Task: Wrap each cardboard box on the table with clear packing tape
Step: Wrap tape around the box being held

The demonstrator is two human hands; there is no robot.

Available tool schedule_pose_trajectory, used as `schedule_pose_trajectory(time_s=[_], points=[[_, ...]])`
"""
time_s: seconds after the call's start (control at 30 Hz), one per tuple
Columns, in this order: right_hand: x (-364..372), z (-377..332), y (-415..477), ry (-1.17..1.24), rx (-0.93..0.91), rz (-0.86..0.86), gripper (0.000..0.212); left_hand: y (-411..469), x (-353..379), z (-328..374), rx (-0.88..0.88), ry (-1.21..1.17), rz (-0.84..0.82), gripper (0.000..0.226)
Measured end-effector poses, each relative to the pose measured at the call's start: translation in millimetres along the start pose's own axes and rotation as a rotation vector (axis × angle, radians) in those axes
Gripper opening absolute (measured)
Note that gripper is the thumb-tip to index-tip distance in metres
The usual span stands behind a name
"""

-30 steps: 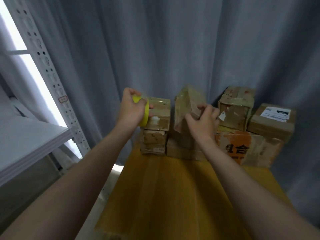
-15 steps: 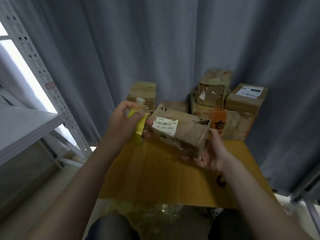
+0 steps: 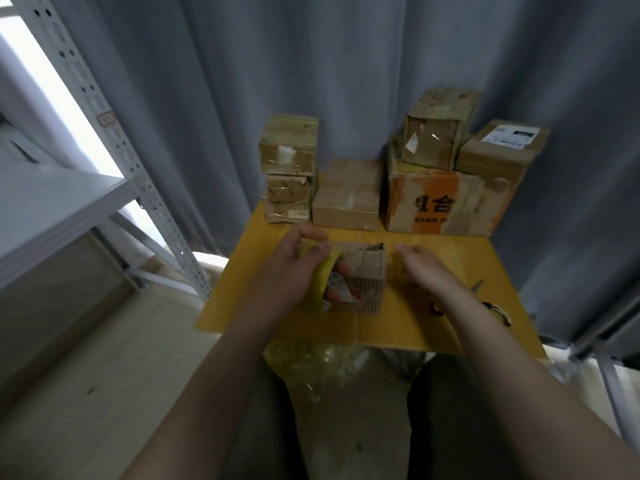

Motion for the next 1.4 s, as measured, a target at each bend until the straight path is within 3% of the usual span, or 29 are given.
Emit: schedule_pose_trajectory(time_s=[0.07, 0.13, 0.27, 0.33, 0.53, 0.6, 0.7, 0.87, 1.07, 1.2, 1.4], points=[[-18, -14, -21, 0.171, -0.233, 0.124, 0.024, -4, 10, 1, 0.001, -0.009, -0.019, 0.007], [-25, -25, -44, 0.299, -0.39, 0.056, 0.027, -7, 18, -2, 0.004, 0.006, -0.014, 0.008], [-10, -33, -79, 0.046, -0.478, -0.249, 0.041, -9, 35, 1, 0.09, 0.144, -0.041, 0.017], [-5, -33, -89, 0.02, -0.5, -0.29, 0.035, -9, 41, 6, 0.138, 0.187, -0.05, 0.016], [-10, -29, -83, 0.127, -0.577, -0.066, 0.01, -9, 56, -1, 0.079, 0.087, -0.087, 0.011], [-15, -30, -76, 0.07, -0.602, 0.042, 0.01, -12, 64, -5, 0.008, 0.047, -0.102, 0.038], [-21, -31, -67, 0.1, -0.591, 0.079, 0.013, -11, 73, -17, -0.086, -0.077, -0.108, 0.072], [-49, -53, -45, 0.312, -0.501, 0.152, 0.013, -22, 78, -32, -0.183, -0.045, -0.208, 0.026], [-39, -81, -10, 0.103, -0.427, 0.095, 0.009, -31, 75, -38, -0.364, -0.076, -0.244, 0.025], [-25, -82, 11, 0.068, -0.39, 0.068, 0.01, -25, 73, -31, -0.413, -0.079, -0.254, 0.026], [-32, -87, 27, 0.126, -0.363, 0.099, 0.01, -37, 76, -44, -0.629, -0.127, -0.335, 0.038]])
Point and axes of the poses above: each hand's wrist, its own y-axis towards the middle knuckle, its own x-axis out of the palm, z = x × y, the point moved 5 cm from there along y, towards the middle knuckle, and after that the axes turned 14 degrees about x, right-handed, at the moved point
